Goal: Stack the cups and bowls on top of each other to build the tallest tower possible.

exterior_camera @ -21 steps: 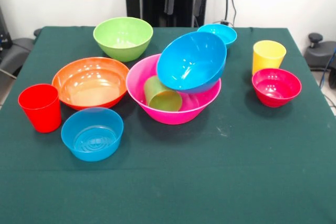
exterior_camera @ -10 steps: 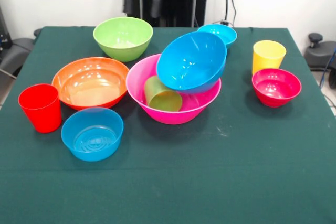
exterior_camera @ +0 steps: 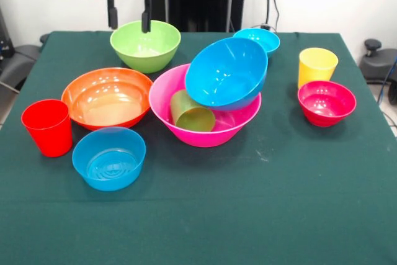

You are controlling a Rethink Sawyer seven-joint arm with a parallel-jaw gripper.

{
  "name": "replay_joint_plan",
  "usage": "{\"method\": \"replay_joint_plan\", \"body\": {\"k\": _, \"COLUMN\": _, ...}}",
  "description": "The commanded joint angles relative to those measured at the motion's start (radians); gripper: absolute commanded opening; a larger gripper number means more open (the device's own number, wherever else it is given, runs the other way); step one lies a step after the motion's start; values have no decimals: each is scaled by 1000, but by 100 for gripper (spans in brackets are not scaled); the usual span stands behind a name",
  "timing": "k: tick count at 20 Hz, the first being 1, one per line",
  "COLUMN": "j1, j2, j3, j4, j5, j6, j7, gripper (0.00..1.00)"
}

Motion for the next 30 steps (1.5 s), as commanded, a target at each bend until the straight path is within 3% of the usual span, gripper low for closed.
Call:
{"method": "replay_joint_plan", "body": {"k": 1, "j1": 4, "j2": 117, "j3": 84, "j4": -39, "j5": -134, "j6": -86, "j7": -154, "gripper": 100}}
{"method": "replay_joint_plan", "body": {"k": 9, "j1": -12, "j2": 233, "j3": 86, "j4": -113, "j5": -227, "j6": -149, "j7": -122, "gripper": 100}}
{"method": "replay_joint_plan", "body": {"k": 15, "j1": -27, "j2": 261, "j3": 93, "j4": -133, "j5": -255, "j6": -156, "j7": -115, "gripper": 100}}
{"method": "replay_joint_plan", "body": {"k": 24, "j1": 5, "j2": 321, "j3": 64, "j4": -194, "j5": -305, "j6": -183, "j7": -74, "gripper": 100}}
{"method": "replay_joint_plan", "body": {"k": 30, "j1": 64, "j2": 369, "j3": 10, "j4": -251, "j5": -345, "j6": -212, "j7": -19, "gripper": 100}}
